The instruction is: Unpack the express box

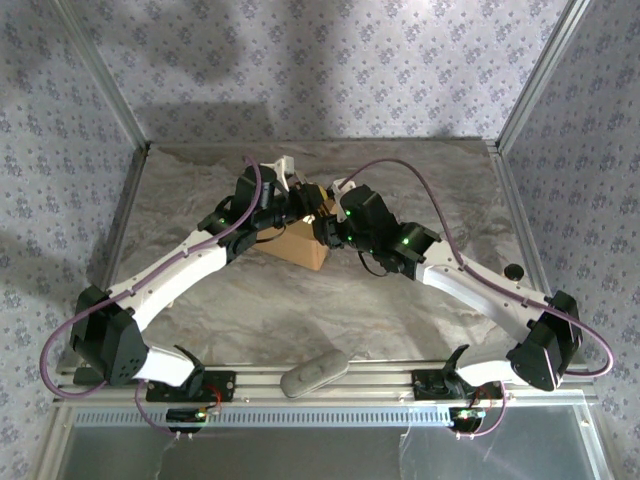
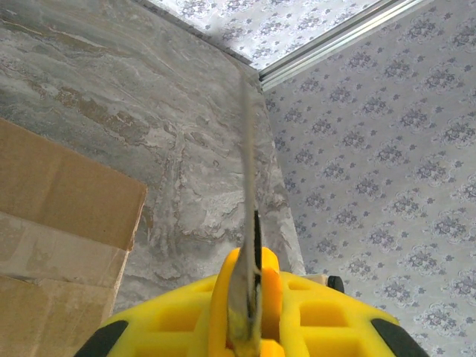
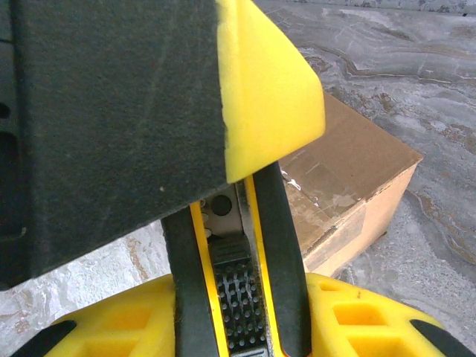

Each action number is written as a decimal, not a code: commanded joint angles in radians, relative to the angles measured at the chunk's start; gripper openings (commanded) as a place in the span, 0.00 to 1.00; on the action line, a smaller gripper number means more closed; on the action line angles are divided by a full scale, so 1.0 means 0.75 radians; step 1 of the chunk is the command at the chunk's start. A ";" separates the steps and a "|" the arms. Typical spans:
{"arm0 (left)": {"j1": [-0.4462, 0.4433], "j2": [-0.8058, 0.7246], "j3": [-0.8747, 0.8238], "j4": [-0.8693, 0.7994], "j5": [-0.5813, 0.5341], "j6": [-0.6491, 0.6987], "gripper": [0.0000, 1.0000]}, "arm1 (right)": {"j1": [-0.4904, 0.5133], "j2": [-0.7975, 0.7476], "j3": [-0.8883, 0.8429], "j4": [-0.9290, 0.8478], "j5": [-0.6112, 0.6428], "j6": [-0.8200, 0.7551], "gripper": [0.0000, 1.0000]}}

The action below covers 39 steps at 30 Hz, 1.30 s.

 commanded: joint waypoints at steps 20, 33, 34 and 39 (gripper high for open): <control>-0.010 -0.059 0.076 -0.050 -0.021 0.015 0.58 | -0.044 -0.014 0.038 -0.113 0.037 0.057 0.00; 0.043 -0.171 0.005 -0.336 -0.103 0.087 0.60 | -0.158 -0.056 0.002 -0.344 0.191 0.081 0.00; 0.047 -0.177 -0.002 -0.360 -0.108 0.094 0.59 | -0.162 -0.064 0.002 -0.348 0.195 0.079 0.00; 0.056 -0.203 -0.059 -0.462 -0.124 0.120 0.58 | -0.177 -0.112 -0.118 -0.414 0.190 0.080 0.00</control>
